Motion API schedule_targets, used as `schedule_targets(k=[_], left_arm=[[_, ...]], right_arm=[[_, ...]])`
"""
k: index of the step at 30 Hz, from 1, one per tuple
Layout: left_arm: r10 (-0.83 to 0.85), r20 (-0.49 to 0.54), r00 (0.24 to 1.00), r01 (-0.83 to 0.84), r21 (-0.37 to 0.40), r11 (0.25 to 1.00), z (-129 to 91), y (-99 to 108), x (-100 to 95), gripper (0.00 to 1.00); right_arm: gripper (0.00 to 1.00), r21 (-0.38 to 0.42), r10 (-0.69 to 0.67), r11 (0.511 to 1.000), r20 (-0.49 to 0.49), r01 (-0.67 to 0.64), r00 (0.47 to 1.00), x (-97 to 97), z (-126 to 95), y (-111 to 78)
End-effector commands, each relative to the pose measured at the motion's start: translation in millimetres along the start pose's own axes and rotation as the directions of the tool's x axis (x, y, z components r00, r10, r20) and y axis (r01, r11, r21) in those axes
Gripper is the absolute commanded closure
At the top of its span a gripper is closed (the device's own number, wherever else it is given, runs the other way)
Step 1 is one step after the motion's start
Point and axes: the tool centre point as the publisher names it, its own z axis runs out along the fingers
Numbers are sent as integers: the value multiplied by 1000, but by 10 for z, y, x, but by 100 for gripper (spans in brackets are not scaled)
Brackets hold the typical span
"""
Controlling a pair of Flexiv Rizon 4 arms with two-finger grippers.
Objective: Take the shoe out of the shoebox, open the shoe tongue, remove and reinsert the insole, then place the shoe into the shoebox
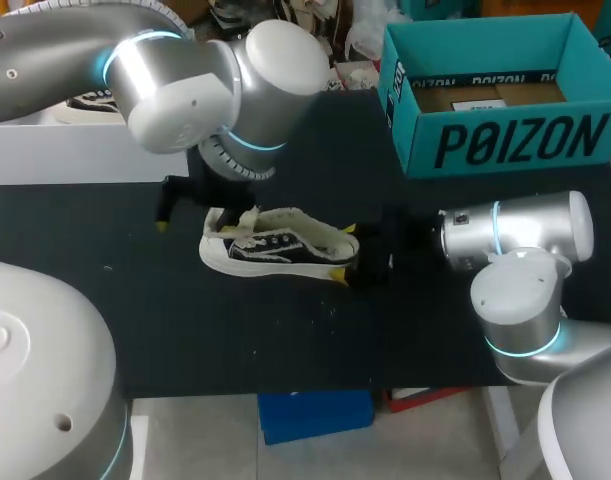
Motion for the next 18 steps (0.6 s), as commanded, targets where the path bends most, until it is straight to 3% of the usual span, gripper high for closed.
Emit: schedule_targets(k=[1,5,10,14,18], left_arm=[[-4,13,1000,4,-16,1000,141,-15,12,0],[-4,30,1000,5,-24,1000,187,-20,49,0],[-4,30,1000,4,2,1000,87,-31,41,0],[30,-45,999,-28,44,999,-154,-19,-7,0],[148,-185,972,-131,102,986,-436,-18,-28,0]], right_arm=[[100,4,2,1000,2,-2,1000,-15,4,-20],[100,4,2,1000,2,-2,1000,-15,4,-20],[100,4,2,1000,2,-2,1000,-15,4,-20],[100,4,2,1000,2,-2,1000,-15,4,-20],[100,4,2,1000,2,-2,1000,-15,4,-20]])
